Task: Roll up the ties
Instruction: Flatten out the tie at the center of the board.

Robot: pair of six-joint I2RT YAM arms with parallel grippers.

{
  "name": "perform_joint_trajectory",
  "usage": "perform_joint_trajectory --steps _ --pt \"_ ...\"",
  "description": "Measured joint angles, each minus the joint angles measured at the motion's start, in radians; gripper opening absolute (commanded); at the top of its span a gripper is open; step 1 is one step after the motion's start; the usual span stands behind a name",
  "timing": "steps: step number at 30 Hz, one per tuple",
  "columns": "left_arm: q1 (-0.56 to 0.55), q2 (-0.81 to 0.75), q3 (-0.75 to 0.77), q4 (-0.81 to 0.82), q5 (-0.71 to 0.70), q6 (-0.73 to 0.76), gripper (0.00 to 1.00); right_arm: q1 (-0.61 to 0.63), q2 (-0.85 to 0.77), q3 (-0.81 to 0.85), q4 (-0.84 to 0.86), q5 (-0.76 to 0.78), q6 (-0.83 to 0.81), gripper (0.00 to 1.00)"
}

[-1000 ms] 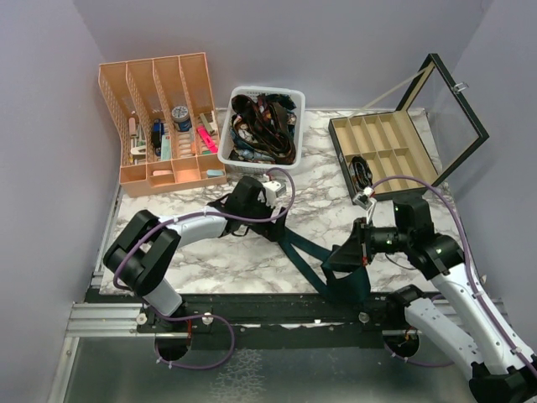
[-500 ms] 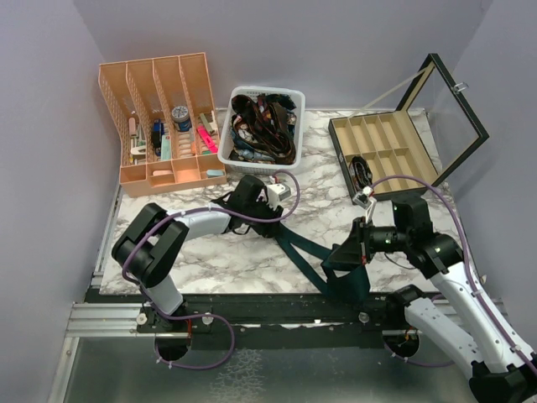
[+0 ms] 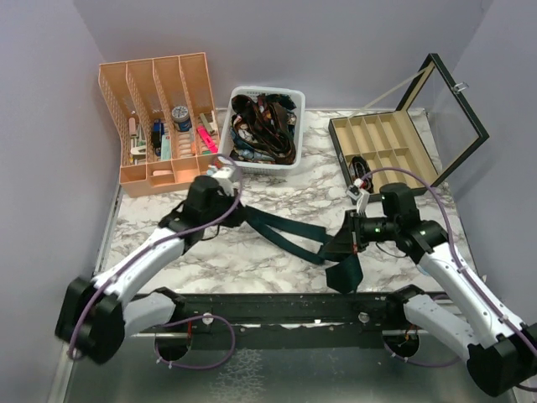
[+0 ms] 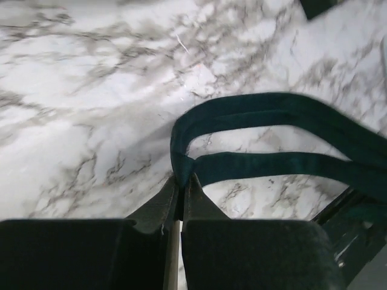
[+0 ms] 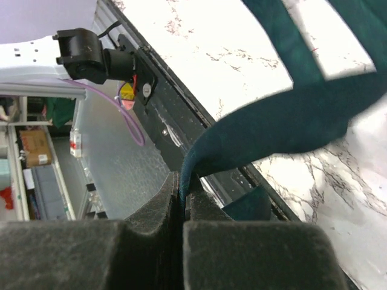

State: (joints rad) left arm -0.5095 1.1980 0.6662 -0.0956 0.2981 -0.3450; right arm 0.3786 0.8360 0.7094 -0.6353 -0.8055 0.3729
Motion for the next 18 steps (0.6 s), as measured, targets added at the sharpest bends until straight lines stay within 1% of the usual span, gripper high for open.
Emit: perform_joint_trajectory --steps 2,5,9,11,13,14,17,18 --pt "0.028 -0.168 -0.011 -0.09 -0.07 -0.083 0.0 0.0 0.037 0.0 0.024 -0.033 -0.003 0.01" --pt "0.038 -0.356 0.013 -0.24 -0.142 -0.187 0.0 0.0 0.08 0.001 0.053 -0.101 -0.008 0.01" --pt "0.038 -0.49 0.09 -0.454 -0.211 -0.296 0.0 0.0 0.116 0.004 0.068 -0.162 -0.008 0.01" --pt "0.038 -0.533 0.134 -0.55 -0.245 -0.338 0.0 0.0 0.138 0.004 0.067 -0.163 -0.007 0.01" --pt "0.038 -0.563 0.171 -0.636 -0.286 -0.378 0.0 0.001 0.175 0.003 0.069 -0.124 -0.007 0.01" --pt "0.038 -0.568 0.177 -0.655 -0.299 -0.391 0.0 0.002 0.204 0.003 0.067 -0.079 -0.007 0.04" --pt "0.038 -0.535 0.163 -0.707 -0.372 -0.418 0.0 0.002 0.349 0.009 0.064 0.11 -0.006 0.19" --pt "0.038 -0.509 0.146 -0.715 -0.407 -0.425 0.0 0.002 0.415 0.018 0.059 0.174 -0.006 0.28"
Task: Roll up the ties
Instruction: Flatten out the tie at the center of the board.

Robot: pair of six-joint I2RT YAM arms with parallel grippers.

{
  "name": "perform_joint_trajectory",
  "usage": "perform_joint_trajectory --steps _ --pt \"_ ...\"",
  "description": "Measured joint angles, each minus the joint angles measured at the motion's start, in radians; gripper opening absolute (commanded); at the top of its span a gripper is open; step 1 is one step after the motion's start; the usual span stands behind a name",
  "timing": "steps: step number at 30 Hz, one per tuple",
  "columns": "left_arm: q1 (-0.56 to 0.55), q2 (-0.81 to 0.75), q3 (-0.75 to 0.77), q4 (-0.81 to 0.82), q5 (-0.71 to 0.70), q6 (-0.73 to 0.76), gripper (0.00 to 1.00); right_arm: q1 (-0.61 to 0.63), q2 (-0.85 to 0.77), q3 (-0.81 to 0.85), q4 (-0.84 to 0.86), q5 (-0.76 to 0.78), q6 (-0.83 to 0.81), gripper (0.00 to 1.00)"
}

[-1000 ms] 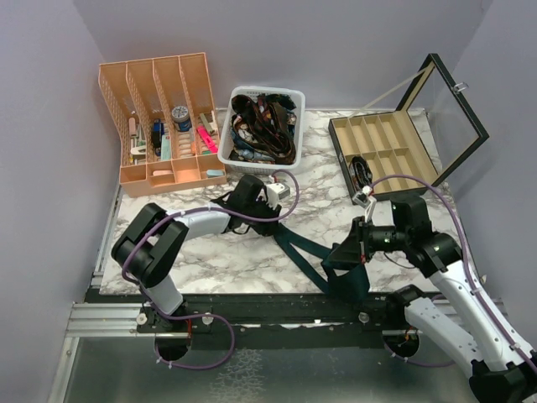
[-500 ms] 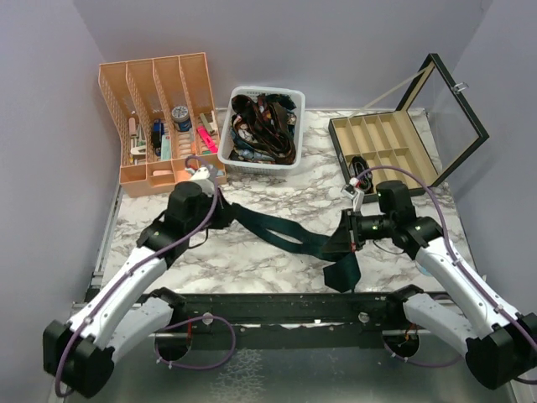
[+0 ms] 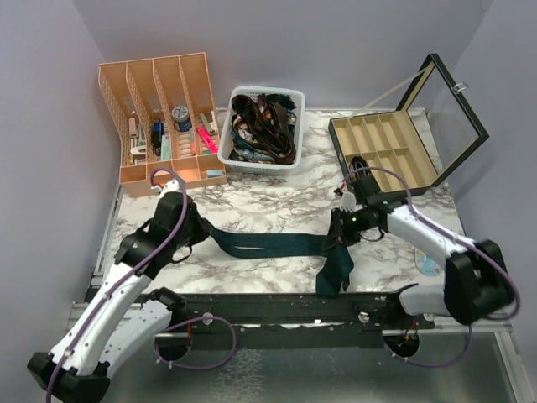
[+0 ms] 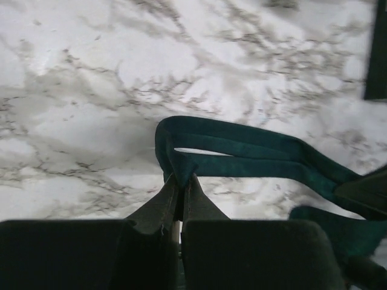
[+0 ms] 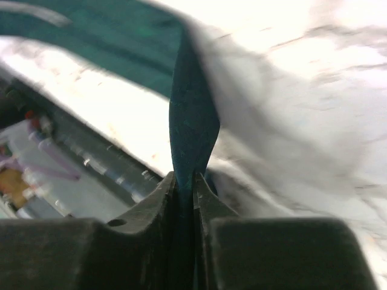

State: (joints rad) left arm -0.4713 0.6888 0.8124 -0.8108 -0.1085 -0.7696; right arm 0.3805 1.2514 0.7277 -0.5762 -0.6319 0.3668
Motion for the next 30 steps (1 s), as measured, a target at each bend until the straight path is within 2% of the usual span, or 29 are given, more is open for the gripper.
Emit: perform_joint_trajectory --steps 1,2,3,9,11,14,19,22,25,27,30 --pt "0.0 0.02 -0.017 -0.002 -0.031 -0.004 0.0 0.0 0.064 0.02 -0.013 0.06 0.002 0.49" --pt "0.002 0.041 -0.031 -0.002 -0.056 -0.007 0.0 0.0 0.121 0.048 -0.03 0.119 0.0 0.59" --pt "0.008 0.075 -0.045 0.002 -0.082 -0.009 0.0 0.001 0.164 0.078 -0.034 0.173 0.002 0.63" --pt "0.04 0.184 -0.091 0.117 -0.158 -0.019 0.0 0.005 0.312 0.336 -0.108 0.551 -0.027 0.69" --pt "0.049 0.2 -0.118 0.172 -0.178 -0.03 0.0 0.005 0.306 0.376 -0.124 0.639 -0.028 0.72" --pt "0.059 0.203 -0.154 0.211 -0.208 -0.04 0.0 0.004 0.212 0.365 -0.154 0.728 -0.024 0.79" --pt "0.093 0.212 -0.179 0.277 -0.243 -0.037 0.0 0.005 -0.028 0.252 -0.188 0.774 0.021 0.82" --pt "0.105 0.243 -0.188 0.331 -0.246 -0.03 0.0 0.016 -0.088 0.149 -0.215 0.773 0.084 0.83" --pt "0.113 0.277 -0.201 0.369 -0.248 -0.024 0.0 0.058 -0.084 0.12 -0.287 0.76 0.15 0.78" --pt "0.119 0.289 -0.211 0.388 -0.247 -0.018 0.0 0.077 -0.11 0.115 -0.29 0.734 0.182 0.71" --pt "0.132 0.294 -0.222 0.414 -0.244 -0.01 0.0 0.141 -0.163 0.078 -0.284 0.692 0.243 0.67"
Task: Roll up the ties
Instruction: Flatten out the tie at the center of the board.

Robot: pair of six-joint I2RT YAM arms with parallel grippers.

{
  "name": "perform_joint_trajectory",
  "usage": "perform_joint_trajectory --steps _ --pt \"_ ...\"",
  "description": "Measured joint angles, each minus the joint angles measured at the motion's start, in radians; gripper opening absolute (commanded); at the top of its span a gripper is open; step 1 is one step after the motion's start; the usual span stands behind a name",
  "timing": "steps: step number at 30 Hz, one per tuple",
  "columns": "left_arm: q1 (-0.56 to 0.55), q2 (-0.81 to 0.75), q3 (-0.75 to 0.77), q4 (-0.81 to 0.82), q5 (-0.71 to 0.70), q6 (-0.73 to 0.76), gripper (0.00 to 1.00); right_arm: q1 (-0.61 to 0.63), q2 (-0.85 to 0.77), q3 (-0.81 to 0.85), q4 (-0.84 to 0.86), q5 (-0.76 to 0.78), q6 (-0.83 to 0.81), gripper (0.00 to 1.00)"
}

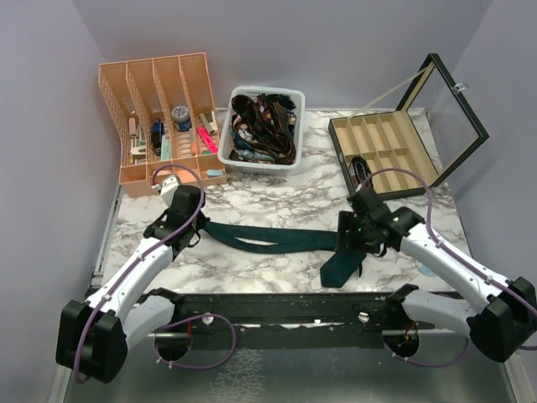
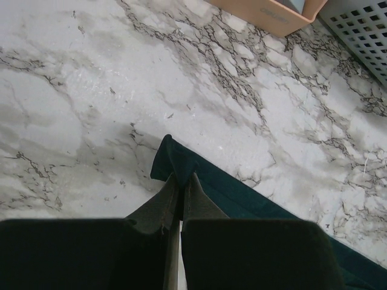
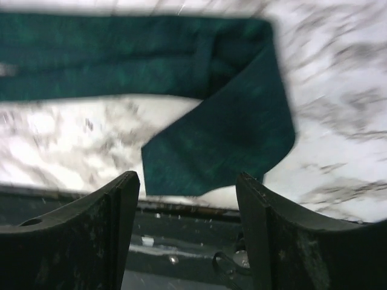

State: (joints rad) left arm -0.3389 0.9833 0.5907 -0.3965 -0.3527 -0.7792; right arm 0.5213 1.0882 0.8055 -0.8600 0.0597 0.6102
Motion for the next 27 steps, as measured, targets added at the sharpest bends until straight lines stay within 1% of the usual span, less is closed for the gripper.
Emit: perform_joint_trajectory --steps 3,5,7,10,12,14,20,22,24,26,27 --pt "0.013 0.004 0.0 0.018 0.004 0.015 0.0 0.165 -0.015 -0.05 0.006 -0.003 0.067 0.62" --pt "0.026 0.008 0.0 0.024 0.005 0.023 0.0 0.272 0.012 -0.063 0.014 -0.007 0.108 0.61" --pt "0.036 0.009 -0.002 0.033 0.009 0.029 0.0 0.364 0.076 -0.055 0.021 0.023 0.148 0.58" --pt "0.059 0.009 -0.011 0.042 0.023 0.04 0.0 0.469 0.225 -0.008 0.011 0.11 0.209 0.54" --pt "0.071 0.009 -0.018 0.043 0.031 0.044 0.0 0.513 0.3 0.01 0.011 0.146 0.238 0.53" --pt "0.079 0.009 -0.022 0.043 0.039 0.048 0.0 0.541 0.341 0.011 0.013 0.163 0.254 0.51" --pt "0.096 -0.002 -0.029 0.043 0.056 0.061 0.0 0.586 0.377 0.011 0.042 0.179 0.278 0.47" --pt "0.101 -0.008 -0.029 0.044 0.058 0.065 0.0 0.591 0.389 0.01 0.059 0.179 0.278 0.38" --pt "0.105 -0.011 -0.029 0.043 0.061 0.067 0.0 0.592 0.4 0.006 0.074 0.179 0.28 0.26" --pt "0.108 -0.011 -0.029 0.043 0.066 0.067 0.0 0.592 0.409 0.003 0.08 0.179 0.284 0.16" --pt "0.109 -0.012 -0.029 0.043 0.068 0.067 0.0 0.592 0.41 0.003 0.081 0.181 0.286 0.05"
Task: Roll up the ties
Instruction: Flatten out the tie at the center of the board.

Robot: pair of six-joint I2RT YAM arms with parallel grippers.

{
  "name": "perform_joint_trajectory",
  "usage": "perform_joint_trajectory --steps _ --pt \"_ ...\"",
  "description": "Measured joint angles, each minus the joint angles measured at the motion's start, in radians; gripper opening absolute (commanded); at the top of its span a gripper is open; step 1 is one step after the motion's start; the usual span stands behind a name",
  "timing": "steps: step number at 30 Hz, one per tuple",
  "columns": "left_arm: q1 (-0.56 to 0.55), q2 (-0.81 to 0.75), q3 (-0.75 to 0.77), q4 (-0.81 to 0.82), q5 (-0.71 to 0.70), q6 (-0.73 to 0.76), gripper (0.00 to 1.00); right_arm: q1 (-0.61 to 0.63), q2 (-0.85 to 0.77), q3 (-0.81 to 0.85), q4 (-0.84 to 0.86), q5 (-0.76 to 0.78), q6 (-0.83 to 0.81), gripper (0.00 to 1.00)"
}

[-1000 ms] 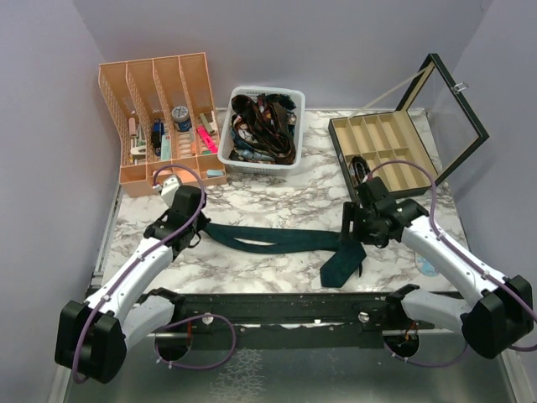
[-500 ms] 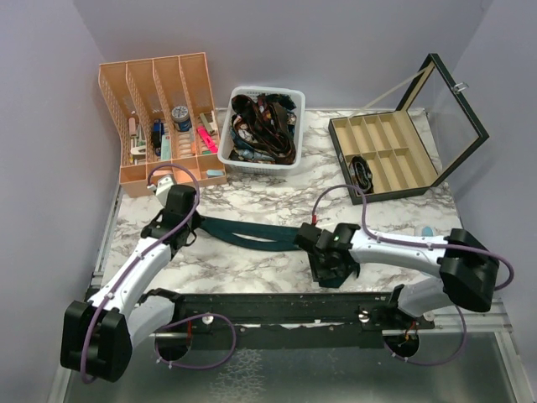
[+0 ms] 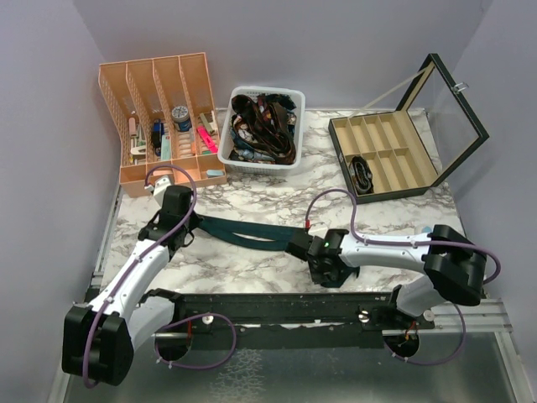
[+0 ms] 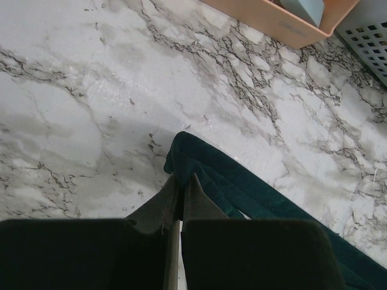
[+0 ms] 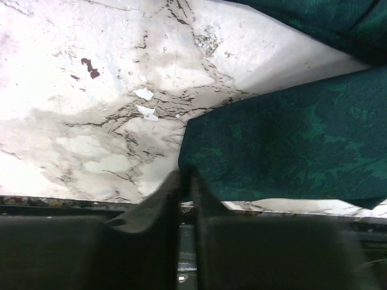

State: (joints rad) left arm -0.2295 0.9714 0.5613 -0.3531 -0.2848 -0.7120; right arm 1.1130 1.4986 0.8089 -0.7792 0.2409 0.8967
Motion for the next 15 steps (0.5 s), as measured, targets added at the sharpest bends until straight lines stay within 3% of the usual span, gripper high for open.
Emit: perform_joint_trajectory --steps 1,9,11,15 --pt "0.001 -0.002 -0.001 0.0 0.002 0.0 0.0 0.0 0.002 0.001 0.001 0.005 0.005 0.01" --pt "0.014 -0.02 -0.003 -0.01 0.008 0.003 0.0 -0.028 -0.06 0.021 -0.082 0.129 0.043 0.01" --pt "0.019 -0.028 -0.003 -0.013 0.008 0.003 0.0 -0.117 -0.161 0.02 -0.085 0.146 0.028 0.01" --pt "0.023 -0.035 -0.003 -0.015 0.01 0.002 0.0 -0.43 -0.373 0.012 -0.027 0.144 -0.031 0.0"
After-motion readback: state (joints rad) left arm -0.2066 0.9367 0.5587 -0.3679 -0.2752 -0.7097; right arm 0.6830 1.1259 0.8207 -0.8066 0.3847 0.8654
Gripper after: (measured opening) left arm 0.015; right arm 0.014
